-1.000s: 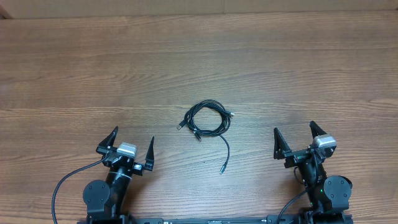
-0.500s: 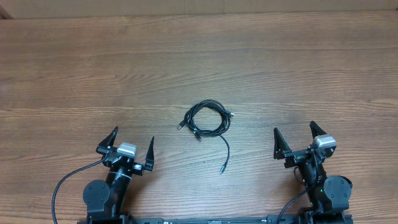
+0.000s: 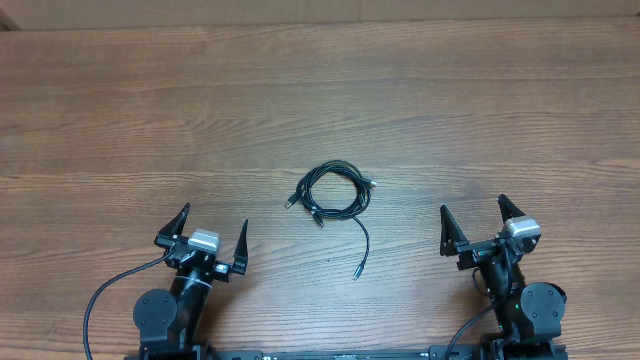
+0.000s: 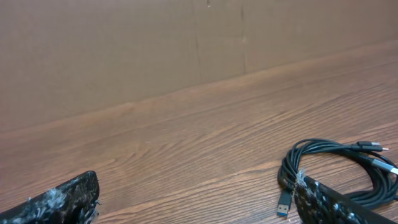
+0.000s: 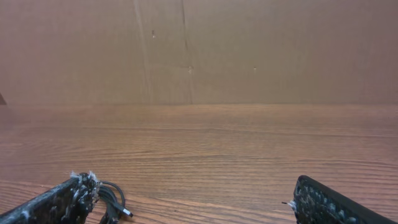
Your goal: Untangle cables
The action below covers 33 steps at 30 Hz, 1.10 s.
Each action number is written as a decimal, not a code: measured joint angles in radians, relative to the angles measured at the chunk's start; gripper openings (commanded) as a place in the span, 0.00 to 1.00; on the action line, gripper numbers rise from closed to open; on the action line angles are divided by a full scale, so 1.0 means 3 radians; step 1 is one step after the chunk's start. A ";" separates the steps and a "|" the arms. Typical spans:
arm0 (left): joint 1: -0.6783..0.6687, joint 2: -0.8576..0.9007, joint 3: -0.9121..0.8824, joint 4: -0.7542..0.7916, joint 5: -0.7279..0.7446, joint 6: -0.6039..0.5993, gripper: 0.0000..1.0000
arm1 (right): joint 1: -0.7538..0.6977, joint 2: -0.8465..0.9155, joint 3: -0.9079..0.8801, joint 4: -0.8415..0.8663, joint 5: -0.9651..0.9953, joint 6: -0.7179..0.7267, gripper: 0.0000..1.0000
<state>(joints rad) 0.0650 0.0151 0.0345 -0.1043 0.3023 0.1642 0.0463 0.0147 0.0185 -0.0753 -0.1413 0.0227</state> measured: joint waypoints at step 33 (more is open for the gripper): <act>0.0000 0.0000 0.0000 -0.0005 -0.0275 0.0076 1.00 | 0.0000 0.0000 0.0000 -0.0050 0.0150 -0.0001 1.00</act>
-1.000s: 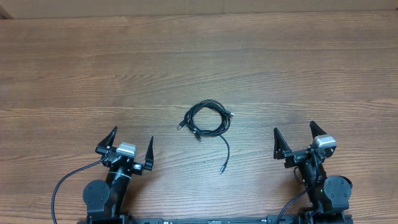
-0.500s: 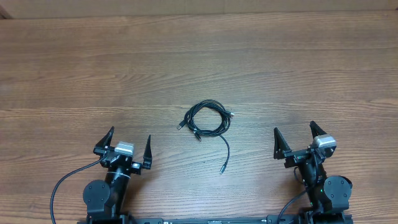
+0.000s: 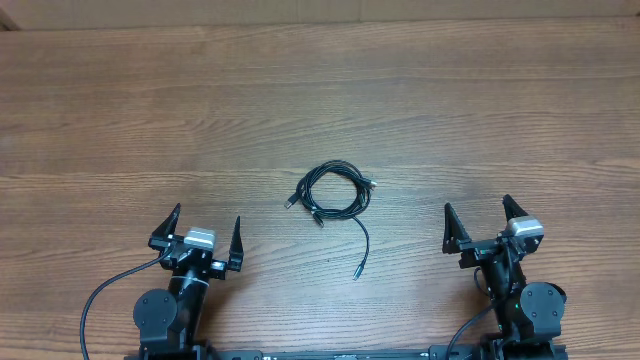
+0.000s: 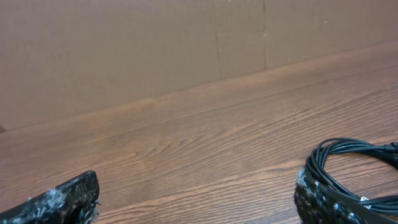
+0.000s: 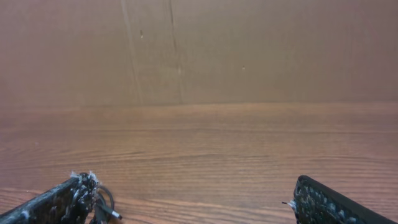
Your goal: Untangle cables
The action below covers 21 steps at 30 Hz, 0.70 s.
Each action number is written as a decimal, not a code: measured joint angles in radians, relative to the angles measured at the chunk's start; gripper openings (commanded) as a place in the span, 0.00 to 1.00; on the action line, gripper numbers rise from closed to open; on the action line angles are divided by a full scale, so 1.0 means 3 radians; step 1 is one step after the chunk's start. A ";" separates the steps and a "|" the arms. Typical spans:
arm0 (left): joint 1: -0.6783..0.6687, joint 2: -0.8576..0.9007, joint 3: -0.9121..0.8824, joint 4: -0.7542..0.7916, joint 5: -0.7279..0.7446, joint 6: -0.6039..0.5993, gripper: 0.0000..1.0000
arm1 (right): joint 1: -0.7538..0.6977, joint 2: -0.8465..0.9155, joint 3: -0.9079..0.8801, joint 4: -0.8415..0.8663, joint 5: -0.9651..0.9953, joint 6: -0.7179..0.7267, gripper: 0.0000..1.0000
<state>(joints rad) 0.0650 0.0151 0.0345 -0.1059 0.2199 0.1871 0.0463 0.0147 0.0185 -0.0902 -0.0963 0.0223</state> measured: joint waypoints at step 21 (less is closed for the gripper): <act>0.0000 0.1283 0.1255 -0.0567 0.0114 0.0090 1.00 | 0.0000 0.0720 0.1027 -0.0523 -0.0050 0.0000 1.00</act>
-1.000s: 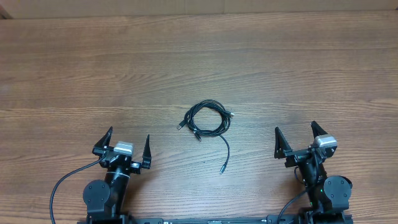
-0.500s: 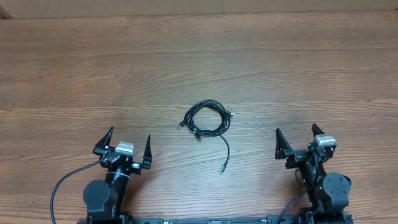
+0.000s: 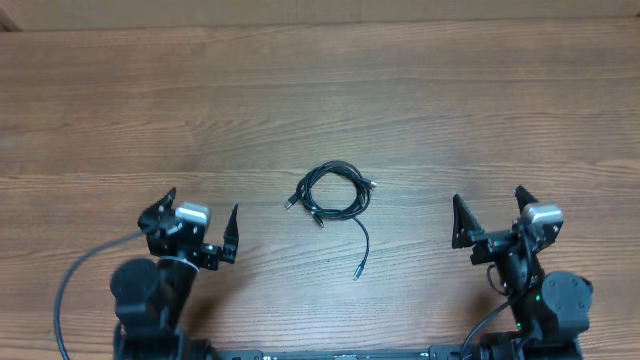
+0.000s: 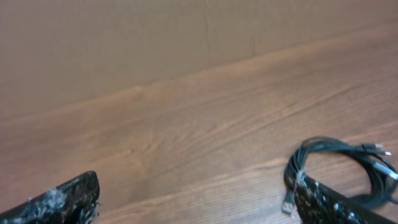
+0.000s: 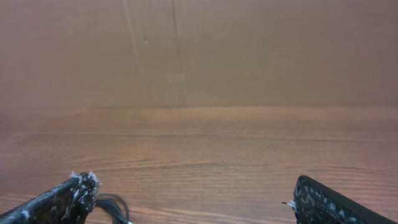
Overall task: Untangle cables
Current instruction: 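Raise both arms and move the left gripper toward the cable bundle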
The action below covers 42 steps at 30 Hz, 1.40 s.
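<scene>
A coiled bundle of black cables (image 3: 335,193) lies in the middle of the wooden table (image 3: 320,90), with one loose end trailing down to a plug (image 3: 356,271). My left gripper (image 3: 198,228) stands open at the near left, well clear of the coil. In the left wrist view the coil (image 4: 339,163) lies at the right, a USB plug (image 4: 288,202) just beside the right fingertip (image 4: 323,205). Open too is my right gripper (image 3: 490,215) at the near right; its wrist view catches only a bit of cable (image 5: 112,204) by the left fingertip (image 5: 68,199).
A brown cardboard wall (image 5: 199,50) runs along the table's far edge. Black supply cables loop from both arm bases (image 3: 75,290) near the front edge.
Both arms have shifted outward a little, the left one to the left and the right one to the right. The left wrist view now takes in more of the coil. The cables lie unmoved.
At first both grippers stood open on either side of the coil near the front edge. Then each had turned slightly, the coil lying still. Now both sit a little farther apart, still open and holding nothing.
</scene>
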Each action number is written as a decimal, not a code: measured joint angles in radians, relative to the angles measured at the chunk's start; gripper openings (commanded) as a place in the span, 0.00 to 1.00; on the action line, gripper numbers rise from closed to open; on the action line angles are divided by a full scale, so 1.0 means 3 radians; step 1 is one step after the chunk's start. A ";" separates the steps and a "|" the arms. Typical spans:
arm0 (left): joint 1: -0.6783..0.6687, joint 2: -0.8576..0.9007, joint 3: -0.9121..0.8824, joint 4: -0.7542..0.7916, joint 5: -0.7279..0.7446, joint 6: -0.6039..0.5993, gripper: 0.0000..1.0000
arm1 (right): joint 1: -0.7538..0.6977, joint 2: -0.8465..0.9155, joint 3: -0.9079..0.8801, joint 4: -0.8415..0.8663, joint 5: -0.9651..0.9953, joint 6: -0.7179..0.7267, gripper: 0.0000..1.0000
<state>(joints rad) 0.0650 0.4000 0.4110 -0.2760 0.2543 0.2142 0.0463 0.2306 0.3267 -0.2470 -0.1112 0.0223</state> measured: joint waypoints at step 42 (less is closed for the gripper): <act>-0.1522 0.4033 0.3676 -0.2022 0.0820 -0.0155 0.89 | 0.0000 0.3461 0.3076 -0.2084 -0.1015 0.0187 1.00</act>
<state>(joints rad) -0.3916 1.6100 1.5139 -0.8825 0.5003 0.1677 0.0463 1.2690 1.2495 -0.8722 -0.4156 0.0784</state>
